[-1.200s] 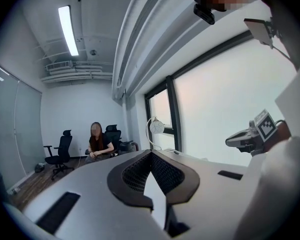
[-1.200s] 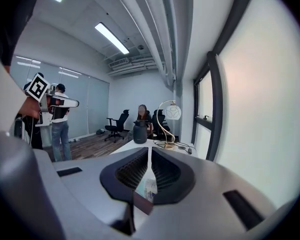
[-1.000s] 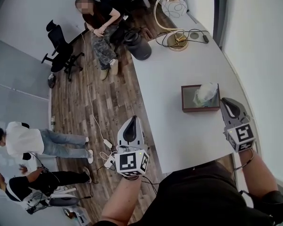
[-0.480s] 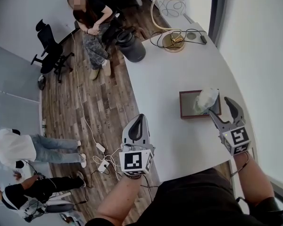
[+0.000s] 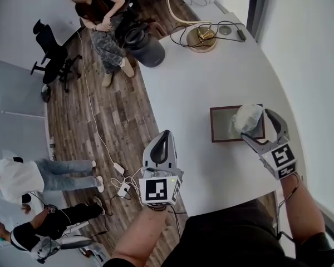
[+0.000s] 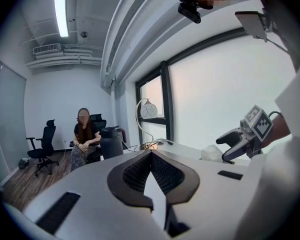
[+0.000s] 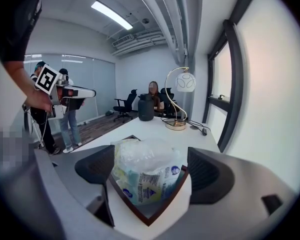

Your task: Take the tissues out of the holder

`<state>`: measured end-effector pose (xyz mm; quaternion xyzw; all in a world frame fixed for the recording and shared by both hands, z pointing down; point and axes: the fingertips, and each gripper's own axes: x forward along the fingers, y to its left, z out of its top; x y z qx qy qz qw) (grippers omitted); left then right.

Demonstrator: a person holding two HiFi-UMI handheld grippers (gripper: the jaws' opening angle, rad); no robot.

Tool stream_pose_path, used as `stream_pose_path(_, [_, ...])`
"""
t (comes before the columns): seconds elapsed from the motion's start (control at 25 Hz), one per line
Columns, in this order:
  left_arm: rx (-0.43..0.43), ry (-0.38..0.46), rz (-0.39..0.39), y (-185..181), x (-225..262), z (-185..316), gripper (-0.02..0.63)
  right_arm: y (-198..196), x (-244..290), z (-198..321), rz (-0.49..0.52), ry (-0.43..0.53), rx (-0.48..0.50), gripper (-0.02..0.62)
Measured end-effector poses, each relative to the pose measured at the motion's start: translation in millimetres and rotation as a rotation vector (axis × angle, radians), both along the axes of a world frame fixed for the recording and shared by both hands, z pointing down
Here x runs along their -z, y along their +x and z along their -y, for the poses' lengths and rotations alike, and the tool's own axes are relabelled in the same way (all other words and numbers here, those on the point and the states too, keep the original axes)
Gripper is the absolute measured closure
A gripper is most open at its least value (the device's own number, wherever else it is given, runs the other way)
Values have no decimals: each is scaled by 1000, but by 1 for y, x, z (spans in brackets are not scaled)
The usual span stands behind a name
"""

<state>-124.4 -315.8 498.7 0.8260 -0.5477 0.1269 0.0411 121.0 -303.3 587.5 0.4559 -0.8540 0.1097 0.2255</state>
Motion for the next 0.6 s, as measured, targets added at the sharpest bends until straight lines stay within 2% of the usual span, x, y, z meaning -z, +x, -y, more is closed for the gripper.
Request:
stream_pose_path(0.24, [6, -41, 15, 1, -15, 9, 601, -9, -15, 18, -90, -4, 80, 164])
stream_pose_path(0.4, [22, -64, 16, -3, -28, 12, 601, -17, -26, 27, -130, -21, 101, 164])
stream_pose_path(0.6, [29, -86, 17, -10, -41, 13, 601, -17, -36, 29, -109, -73, 99, 169])
